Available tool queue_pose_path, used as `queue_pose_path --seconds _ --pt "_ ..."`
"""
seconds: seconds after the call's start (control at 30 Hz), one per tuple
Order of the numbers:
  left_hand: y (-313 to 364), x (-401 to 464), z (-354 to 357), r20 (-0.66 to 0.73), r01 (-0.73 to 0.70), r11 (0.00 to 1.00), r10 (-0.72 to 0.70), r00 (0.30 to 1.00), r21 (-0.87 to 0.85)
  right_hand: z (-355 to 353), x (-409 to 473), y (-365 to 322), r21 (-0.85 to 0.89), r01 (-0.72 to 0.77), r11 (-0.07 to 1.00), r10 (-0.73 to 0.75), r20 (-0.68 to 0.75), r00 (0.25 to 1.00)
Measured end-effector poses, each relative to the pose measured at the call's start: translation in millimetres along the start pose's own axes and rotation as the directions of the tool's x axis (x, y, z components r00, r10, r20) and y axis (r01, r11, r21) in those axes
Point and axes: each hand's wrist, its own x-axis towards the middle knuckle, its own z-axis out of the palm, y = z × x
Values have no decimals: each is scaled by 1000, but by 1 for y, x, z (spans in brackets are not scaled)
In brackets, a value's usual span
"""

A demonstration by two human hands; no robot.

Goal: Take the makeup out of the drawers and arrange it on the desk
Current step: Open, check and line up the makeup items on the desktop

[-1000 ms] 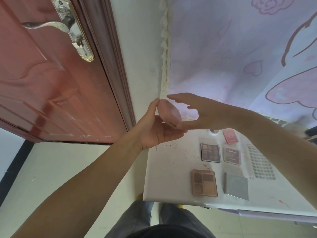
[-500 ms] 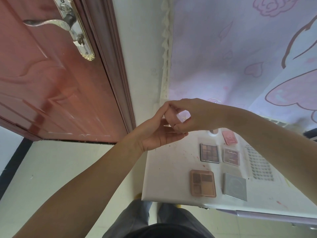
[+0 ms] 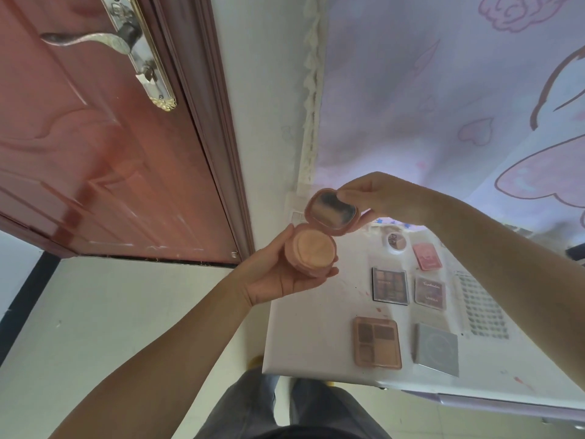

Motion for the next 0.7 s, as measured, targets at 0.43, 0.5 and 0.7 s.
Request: queue_pose_path --seconds 0.43,0.5,0.7 --pt "-22 69 -2 -545 -123 992 101 832 -4 -15 55 72 -291 -218 932 167 -189 968" --pt "-22 88 6 -614 -146 988 84 785 -52 -25 62 75 -343 -205 917 141 -203 969" --pt "-25 123 15 -725 -215 972 83 683 -91 -41 91 90 -527 -157 835 79 -168 983"
